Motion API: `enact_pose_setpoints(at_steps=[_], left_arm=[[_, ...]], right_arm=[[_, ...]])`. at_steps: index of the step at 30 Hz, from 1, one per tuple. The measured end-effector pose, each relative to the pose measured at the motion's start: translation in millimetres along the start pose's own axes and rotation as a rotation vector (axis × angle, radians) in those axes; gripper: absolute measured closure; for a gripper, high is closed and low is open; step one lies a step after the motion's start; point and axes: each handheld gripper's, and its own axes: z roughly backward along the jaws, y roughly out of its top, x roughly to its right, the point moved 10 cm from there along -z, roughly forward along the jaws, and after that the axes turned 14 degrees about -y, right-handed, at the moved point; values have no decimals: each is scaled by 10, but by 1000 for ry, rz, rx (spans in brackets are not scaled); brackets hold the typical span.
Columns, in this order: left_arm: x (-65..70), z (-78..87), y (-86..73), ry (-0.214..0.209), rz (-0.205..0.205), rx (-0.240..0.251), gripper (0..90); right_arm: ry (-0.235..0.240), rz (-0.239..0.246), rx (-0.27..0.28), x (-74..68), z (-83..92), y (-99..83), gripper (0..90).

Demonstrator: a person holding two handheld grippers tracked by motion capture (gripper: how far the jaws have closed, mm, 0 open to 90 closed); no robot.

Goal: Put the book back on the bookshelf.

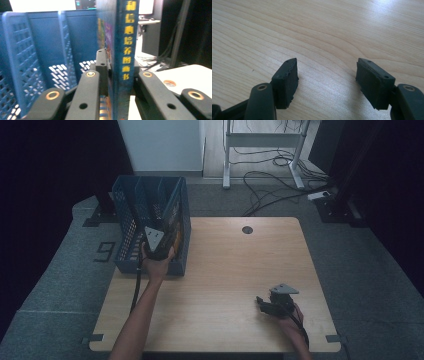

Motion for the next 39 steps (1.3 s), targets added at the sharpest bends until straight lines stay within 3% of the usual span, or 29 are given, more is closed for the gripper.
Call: enact_pose_setpoints(at_steps=[5,13,19,24,31,39], left_arm=[[93,-23,-35,-45,7,-8,695],[80,-36,-119,-77,47,-31,526],[71,-1,-117,-95,56,-40,487],[72,35,-175,-101,44,-84,450],[122,146,-210,-144,72,-81,407],[182,341,-311,-191,110,-114,369]], right_arm=[[-1,0,0,0,0,0,332],[0,1,0,0,0,0,332],[0,1,-1,-1,0,0,332],[0,1,-1,-1,0,-1,332],[-2,1,0,0,0,0,332],[-2,1,0,0,-1,0,332]])
